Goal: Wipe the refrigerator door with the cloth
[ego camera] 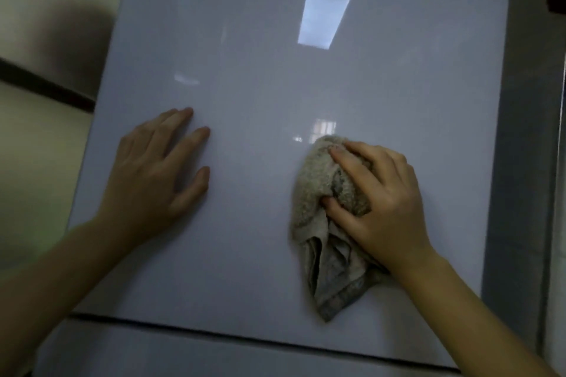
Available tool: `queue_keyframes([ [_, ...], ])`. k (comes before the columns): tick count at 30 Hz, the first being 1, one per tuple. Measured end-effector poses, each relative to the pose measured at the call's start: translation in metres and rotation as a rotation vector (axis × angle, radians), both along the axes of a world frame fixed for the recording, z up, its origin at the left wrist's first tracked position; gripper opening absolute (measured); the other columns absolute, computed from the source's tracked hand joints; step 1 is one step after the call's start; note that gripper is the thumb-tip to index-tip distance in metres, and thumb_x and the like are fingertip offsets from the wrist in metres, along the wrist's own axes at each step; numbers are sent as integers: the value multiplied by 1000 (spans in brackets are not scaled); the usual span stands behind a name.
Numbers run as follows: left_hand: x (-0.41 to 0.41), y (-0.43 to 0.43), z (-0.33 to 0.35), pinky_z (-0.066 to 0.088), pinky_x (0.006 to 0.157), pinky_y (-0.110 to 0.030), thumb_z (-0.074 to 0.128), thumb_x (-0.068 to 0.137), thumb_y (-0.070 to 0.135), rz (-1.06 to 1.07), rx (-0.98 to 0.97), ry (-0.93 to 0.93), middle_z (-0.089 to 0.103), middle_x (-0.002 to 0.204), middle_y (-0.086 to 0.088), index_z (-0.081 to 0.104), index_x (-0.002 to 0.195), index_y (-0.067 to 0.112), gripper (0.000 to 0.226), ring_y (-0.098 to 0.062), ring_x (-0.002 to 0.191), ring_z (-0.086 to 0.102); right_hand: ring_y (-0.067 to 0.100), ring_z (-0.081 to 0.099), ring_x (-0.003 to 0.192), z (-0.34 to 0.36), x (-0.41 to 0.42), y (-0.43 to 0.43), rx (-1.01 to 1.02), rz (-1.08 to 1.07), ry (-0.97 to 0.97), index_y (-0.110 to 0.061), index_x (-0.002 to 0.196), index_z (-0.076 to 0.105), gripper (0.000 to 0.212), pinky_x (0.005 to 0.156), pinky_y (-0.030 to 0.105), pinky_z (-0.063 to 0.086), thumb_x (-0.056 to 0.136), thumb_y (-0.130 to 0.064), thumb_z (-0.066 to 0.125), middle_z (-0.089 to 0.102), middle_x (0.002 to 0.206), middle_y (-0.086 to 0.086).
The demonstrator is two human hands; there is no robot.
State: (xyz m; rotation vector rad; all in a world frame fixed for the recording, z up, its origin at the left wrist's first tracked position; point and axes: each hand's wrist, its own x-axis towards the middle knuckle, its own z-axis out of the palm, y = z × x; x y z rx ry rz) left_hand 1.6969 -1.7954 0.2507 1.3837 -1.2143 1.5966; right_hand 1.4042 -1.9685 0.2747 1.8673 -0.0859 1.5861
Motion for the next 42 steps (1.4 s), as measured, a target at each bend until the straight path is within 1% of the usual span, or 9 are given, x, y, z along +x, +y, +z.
queue_keyframes([
  [3, 0, 2, 51, 35, 109, -51, 47, 96, 45, 11, 3, -2, 44, 154, -21, 54, 142, 9, 59, -42, 140, 44, 33, 54, 123, 59, 1, 4, 56, 10, -47, -18, 143, 58, 58, 102, 47, 45, 90, -40, 71, 59, 139, 9],
  [7, 7, 9, 115, 34, 110, -51, 47, 97, 45, 14, -13, 35, 43, 154, -21, 53, 142, 9, 58, -41, 141, 43, 35, 53, 123, 113, 17, 15, 55, -23, 2, -16, 143, 57, 59, 103, 48, 44, 91, -40, 70, 57, 141, 11],
  [14, 11, 19, 163, 34, 110, -49, 48, 99, 42, 67, 21, 36, 43, 155, -22, 53, 142, 9, 54, -41, 139, 44, 30, 58, 123, 76, 42, 26, -173, 14, 454, -18, 140, 61, 50, 99, 41, 46, 101, -46, 47, 62, 140, 9],
  [19, 19, 31, 185, 32, 115, -52, 46, 100, 42, 87, 103, 50, 39, 158, -22, 50, 145, 9, 56, -41, 145, 39, 32, 60, 118, 179, 40, 27, -144, 9, 273, -16, 137, 64, 50, 95, 41, 46, 94, -42, 68, 64, 137, 9],
  [23, 19, 37, 221, 34, 114, -52, 46, 100, 42, 118, 104, 98, 38, 158, -22, 49, 146, 10, 57, -41, 145, 38, 33, 56, 119, 281, 40, 26, -28, 42, 125, -16, 139, 62, 54, 96, 44, 43, 92, -40, 73, 62, 138, 10],
  [26, 16, 40, 246, 34, 114, -51, 45, 100, 43, 129, 110, 127, 39, 158, -22, 50, 145, 9, 57, -42, 144, 39, 32, 54, 122, 328, 40, 25, 46, 61, 71, -16, 142, 59, 58, 98, 43, 42, 91, -39, 73, 60, 138, 9],
  [30, 9, 41, 248, 34, 114, -50, 41, 100, 44, 145, 120, 173, 36, 160, -21, 47, 147, 9, 59, -41, 146, 37, 33, 54, 122, 316, 46, 29, 36, 67, 122, -15, 142, 58, 59, 99, 44, 41, 90, -38, 73, 58, 142, 9],
  [37, 4, 43, 230, 36, 115, -52, 40, 101, 44, 159, 182, 216, 32, 161, -22, 42, 150, 8, 61, -40, 149, 34, 31, 61, 118, 204, 58, 34, -152, 98, 460, -17, 136, 64, 45, 94, 41, 50, 95, -36, 65, 64, 136, 8],
  [42, 14, 52, 227, 38, 112, -48, 42, 101, 41, 145, 183, 213, 37, 159, -21, 44, 148, 7, 59, -39, 146, 40, 33, 61, 114, 254, 64, 33, -187, 77, 412, -17, 135, 65, 49, 93, 41, 46, 91, -38, 69, 65, 135, 10],
])
